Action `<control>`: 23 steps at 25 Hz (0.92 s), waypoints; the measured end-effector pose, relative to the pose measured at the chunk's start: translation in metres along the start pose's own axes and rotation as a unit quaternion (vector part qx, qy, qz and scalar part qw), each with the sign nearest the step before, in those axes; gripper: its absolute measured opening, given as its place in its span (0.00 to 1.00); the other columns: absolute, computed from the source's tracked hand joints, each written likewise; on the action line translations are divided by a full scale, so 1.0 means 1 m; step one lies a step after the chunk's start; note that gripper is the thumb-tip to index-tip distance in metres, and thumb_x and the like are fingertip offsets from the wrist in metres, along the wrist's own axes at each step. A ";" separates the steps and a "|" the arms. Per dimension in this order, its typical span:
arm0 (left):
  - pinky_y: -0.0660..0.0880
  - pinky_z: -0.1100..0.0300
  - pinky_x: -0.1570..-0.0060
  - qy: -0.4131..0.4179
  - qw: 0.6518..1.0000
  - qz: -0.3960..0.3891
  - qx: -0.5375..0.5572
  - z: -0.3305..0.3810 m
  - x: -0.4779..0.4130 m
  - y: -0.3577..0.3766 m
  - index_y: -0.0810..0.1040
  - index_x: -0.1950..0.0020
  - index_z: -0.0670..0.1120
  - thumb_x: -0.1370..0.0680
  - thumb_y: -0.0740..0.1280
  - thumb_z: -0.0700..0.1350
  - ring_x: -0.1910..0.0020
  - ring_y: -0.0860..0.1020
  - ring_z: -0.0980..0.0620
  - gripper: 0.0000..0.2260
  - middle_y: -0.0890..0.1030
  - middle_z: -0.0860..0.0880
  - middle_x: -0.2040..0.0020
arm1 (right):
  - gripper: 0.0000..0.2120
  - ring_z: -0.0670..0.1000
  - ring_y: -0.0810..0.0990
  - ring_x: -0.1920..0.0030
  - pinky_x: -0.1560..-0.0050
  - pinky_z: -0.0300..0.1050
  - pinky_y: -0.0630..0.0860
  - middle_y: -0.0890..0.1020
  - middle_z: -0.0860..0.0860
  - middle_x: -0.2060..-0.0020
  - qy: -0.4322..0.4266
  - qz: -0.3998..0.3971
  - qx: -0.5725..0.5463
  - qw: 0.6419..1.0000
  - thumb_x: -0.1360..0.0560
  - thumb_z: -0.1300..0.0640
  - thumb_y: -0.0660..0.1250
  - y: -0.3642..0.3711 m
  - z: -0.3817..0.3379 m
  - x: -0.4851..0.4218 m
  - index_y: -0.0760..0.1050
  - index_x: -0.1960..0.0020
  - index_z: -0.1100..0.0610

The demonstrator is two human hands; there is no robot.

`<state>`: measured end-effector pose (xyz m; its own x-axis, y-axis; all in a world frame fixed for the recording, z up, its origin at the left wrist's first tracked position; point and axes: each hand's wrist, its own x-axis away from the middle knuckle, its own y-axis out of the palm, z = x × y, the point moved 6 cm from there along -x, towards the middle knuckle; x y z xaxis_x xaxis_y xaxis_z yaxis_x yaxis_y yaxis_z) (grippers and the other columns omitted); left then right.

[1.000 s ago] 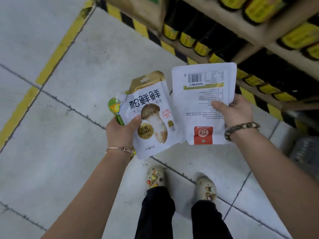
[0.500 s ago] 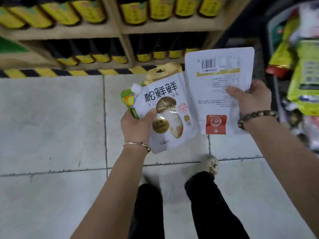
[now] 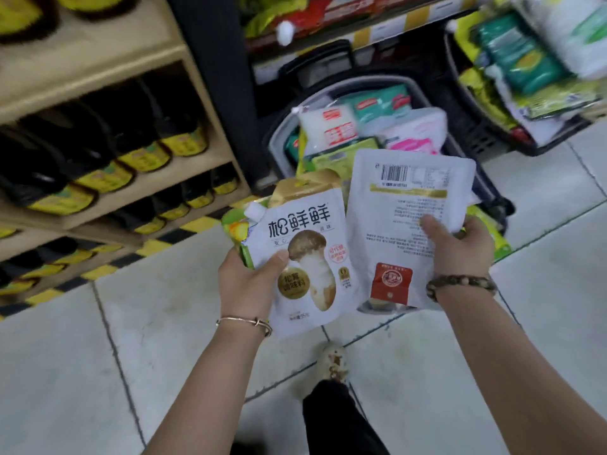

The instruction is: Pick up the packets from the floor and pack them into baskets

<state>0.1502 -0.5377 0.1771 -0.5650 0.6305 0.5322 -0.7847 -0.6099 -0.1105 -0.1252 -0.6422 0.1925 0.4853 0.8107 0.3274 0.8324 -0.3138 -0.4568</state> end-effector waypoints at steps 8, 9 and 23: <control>0.76 0.50 0.46 0.096 0.979 -0.090 -0.152 0.066 -0.068 0.148 0.75 0.44 0.44 0.27 0.70 0.38 0.50 0.79 0.49 0.13 0.80 0.49 0.49 | 0.11 0.47 0.77 0.65 0.65 0.39 0.74 0.77 0.48 0.63 0.049 0.066 -0.040 0.996 0.29 0.58 0.72 -0.029 0.013 -0.085 0.72 0.51 0.58; 0.76 0.49 0.46 0.109 0.973 -0.100 -0.177 0.068 -0.082 0.163 0.75 0.45 0.44 0.27 0.71 0.39 0.49 0.79 0.47 0.13 0.80 0.48 0.49 | 0.12 0.50 0.78 0.62 0.61 0.42 0.75 0.78 0.50 0.60 0.060 0.073 -0.043 0.995 0.29 0.58 0.72 -0.025 0.019 -0.092 0.72 0.50 0.58; 0.36 0.35 0.32 0.318 0.621 -0.215 -0.684 0.017 -0.082 0.249 0.39 0.24 0.58 0.23 0.48 0.66 0.25 0.37 0.44 0.32 0.36 0.49 0.23 | 0.35 0.59 0.44 0.24 0.27 0.60 0.47 0.46 0.55 0.23 -0.022 -0.078 0.314 0.946 0.26 0.36 0.54 0.038 0.043 -0.115 0.52 0.24 0.49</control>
<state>0.0060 -0.7493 0.1198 0.1260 0.9209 0.3689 -0.1357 0.3844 -0.9132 -0.1613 -0.7266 0.1023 0.3470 0.8471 0.4025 0.5627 0.1552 -0.8119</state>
